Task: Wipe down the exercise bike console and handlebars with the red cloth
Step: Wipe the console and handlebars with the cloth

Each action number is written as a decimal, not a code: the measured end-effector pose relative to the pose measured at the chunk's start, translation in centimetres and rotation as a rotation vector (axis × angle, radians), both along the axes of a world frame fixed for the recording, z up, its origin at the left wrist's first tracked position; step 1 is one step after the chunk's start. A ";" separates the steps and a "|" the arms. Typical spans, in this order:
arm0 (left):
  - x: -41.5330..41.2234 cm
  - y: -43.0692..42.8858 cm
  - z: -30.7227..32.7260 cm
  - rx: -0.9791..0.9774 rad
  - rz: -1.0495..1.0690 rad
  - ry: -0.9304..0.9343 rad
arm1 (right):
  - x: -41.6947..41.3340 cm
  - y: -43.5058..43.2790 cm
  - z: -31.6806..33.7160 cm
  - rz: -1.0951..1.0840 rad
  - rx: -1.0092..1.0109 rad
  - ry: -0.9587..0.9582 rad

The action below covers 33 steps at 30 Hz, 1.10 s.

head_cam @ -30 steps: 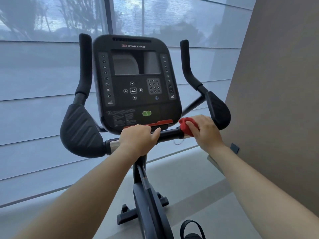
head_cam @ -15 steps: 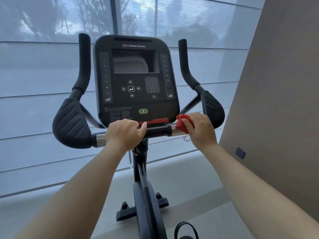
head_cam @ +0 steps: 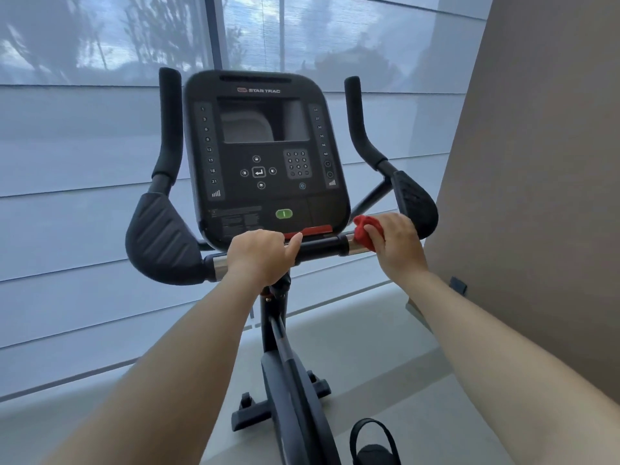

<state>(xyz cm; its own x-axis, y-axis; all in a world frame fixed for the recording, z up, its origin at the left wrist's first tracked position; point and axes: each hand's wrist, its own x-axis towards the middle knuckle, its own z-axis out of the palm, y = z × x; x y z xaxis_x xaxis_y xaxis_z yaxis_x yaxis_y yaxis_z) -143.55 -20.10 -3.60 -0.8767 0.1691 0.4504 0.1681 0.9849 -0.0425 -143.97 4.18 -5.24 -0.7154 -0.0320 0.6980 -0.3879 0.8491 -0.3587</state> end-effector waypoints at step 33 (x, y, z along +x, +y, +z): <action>0.8 3.2 -1.2 -0.036 0.144 0.191 | -0.1 -0.4 -3.6 0.130 0.144 0.154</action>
